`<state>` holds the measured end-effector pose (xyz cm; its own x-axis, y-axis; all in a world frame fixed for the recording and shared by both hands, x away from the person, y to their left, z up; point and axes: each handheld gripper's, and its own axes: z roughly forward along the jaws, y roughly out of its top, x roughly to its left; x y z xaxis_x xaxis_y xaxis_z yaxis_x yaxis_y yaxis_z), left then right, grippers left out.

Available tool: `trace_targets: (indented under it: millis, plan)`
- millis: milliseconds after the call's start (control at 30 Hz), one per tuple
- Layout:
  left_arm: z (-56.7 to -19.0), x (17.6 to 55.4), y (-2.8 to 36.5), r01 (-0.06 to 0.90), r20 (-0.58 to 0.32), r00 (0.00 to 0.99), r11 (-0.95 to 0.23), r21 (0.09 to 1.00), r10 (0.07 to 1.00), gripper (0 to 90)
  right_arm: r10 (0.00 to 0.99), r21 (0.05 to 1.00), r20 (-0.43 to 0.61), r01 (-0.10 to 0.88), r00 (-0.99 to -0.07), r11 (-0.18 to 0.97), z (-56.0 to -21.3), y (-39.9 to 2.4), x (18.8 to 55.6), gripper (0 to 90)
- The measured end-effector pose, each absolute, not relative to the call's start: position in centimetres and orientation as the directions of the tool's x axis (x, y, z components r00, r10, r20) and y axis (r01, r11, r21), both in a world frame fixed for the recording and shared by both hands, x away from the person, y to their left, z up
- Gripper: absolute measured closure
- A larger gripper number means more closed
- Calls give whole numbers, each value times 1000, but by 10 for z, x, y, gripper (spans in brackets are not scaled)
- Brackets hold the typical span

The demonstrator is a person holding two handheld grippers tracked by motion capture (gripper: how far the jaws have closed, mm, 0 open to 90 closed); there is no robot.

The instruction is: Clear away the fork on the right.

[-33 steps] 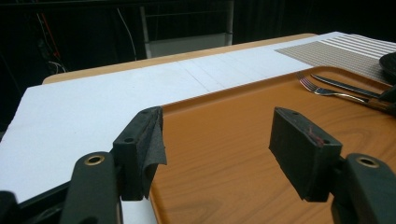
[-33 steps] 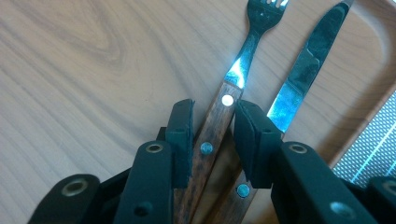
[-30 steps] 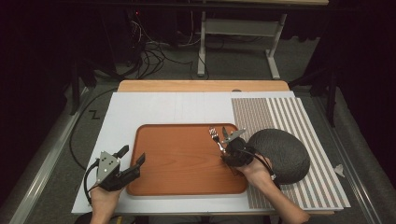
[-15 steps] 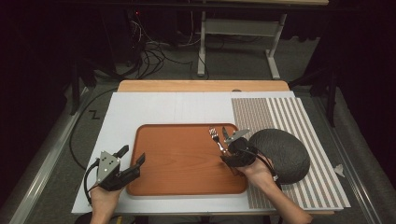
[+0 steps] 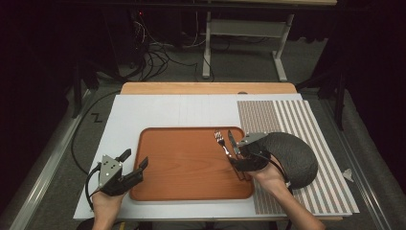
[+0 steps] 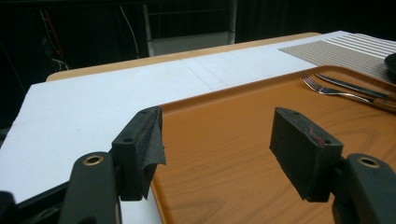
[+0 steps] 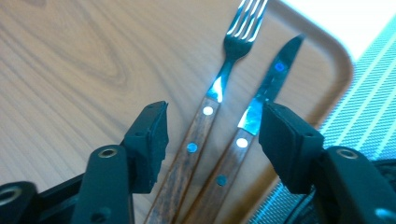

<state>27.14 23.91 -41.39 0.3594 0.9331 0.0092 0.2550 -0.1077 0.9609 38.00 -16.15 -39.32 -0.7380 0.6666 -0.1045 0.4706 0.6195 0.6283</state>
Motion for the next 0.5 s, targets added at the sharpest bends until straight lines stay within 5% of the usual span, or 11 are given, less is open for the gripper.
trace_targets:
  millis: [500]
  plan:
    - [-413,270,241,245,-6,367,-91,965,930,346,728,729,-85,455,-681,511,-385,-192,369,401]
